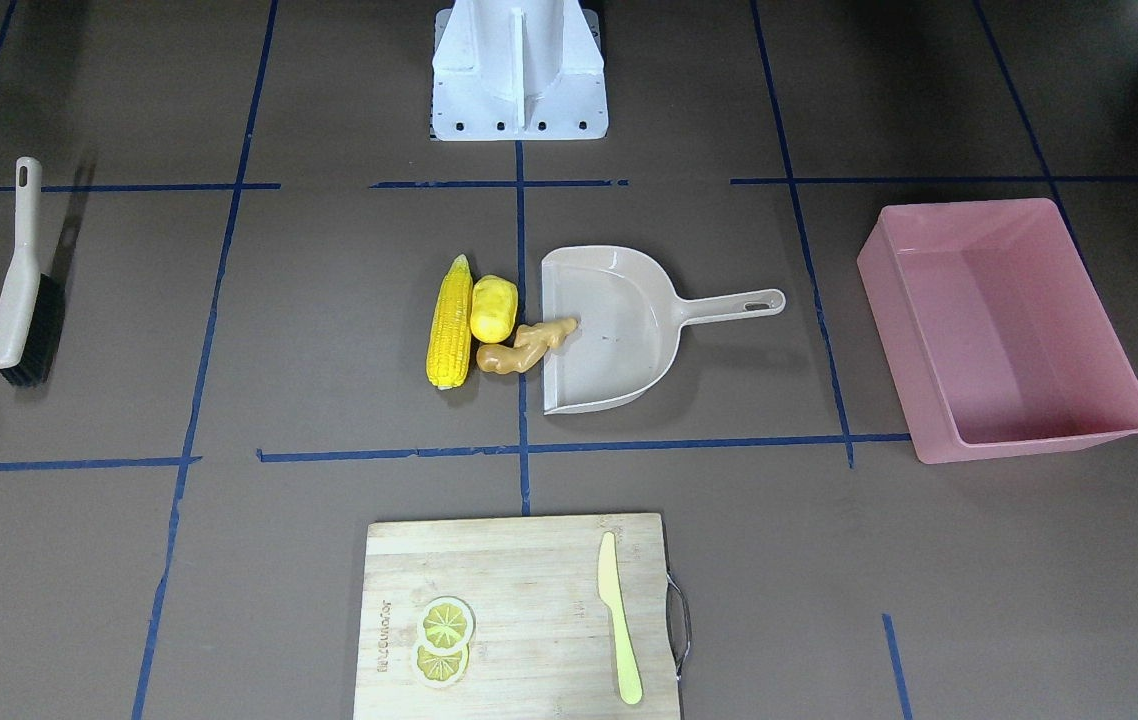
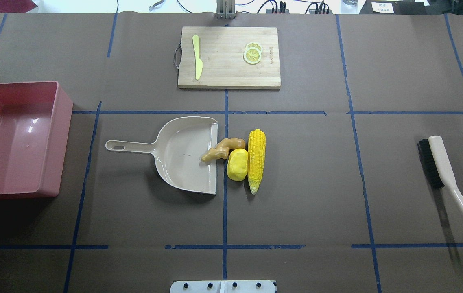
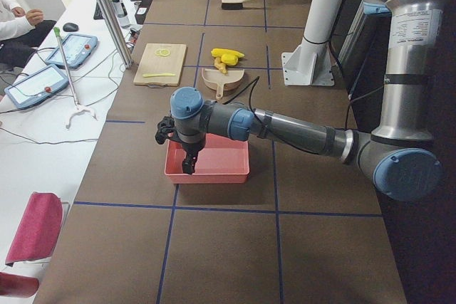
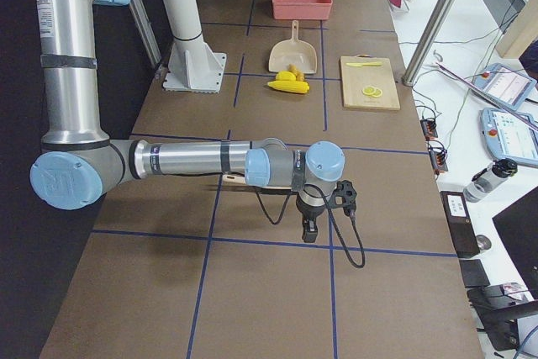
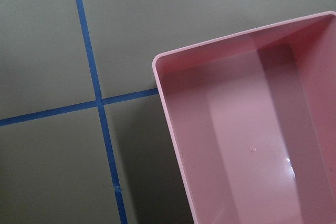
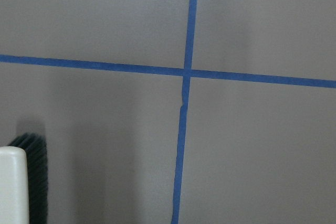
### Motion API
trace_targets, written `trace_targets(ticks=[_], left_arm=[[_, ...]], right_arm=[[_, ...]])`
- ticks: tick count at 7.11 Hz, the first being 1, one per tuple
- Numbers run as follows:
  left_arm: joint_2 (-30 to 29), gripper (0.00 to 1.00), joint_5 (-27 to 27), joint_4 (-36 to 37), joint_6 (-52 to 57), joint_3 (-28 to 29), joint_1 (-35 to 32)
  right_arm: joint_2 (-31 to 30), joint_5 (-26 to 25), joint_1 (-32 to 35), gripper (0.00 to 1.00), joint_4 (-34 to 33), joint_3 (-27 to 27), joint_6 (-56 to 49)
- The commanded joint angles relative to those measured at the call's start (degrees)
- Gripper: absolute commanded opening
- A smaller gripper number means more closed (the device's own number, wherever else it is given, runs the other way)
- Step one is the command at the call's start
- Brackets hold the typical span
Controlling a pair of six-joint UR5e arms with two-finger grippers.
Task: Sweep and dump trash into bin
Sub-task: 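Move the left gripper toward the dustpan and the right toward the brush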
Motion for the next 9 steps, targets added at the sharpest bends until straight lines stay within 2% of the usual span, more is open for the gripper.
trace_targets(ticks=[1, 2, 3, 5, 6, 7, 9], left_arm=[[-0.59, 1.0, -0.13, -0.51, 0.38, -0.65, 1.19], [-3.64, 1.0, -0.04, -0.69, 0.56, -1.79, 2.07], [-4.28, 1.0, -0.13, -0.69, 0.04, -2.93, 5.39], [-7.7, 1.0, -0.22, -3.48, -0.05, -3.73, 10.06], [-10.41, 1.0, -0.13, -3.76, -0.92, -3.65, 12.43], [-12.09, 1.0, -0.04, -3.76, -2.41, -3.64, 13.93], [-12.28, 1.0, -0.13, -3.76, -2.69, -3.64, 14.91]], right_arm=[[-0.07, 0.42, -1.13, 1.0, 0.68, 0.61, 0.26], [-0.76, 0.51, -1.65, 1.0, 2.07, 1.39, 0.35], [-3.47, 0.42, -4.62, 1.0, 3.82, 4.79, 2.44], [-12.75, -0.45, -15.22, 1.0, 8.82, 18.38, 23.64], [-18.03, -0.98, -18.85, 1.0, 17.81, 19.58, 28.26], [-20.78, -1.51, -23.23, 1.0, 26.17, 19.59, 36.31], [-26.66, -2.22, -28.71, 1.0, 36.92, 19.42, 45.94]])
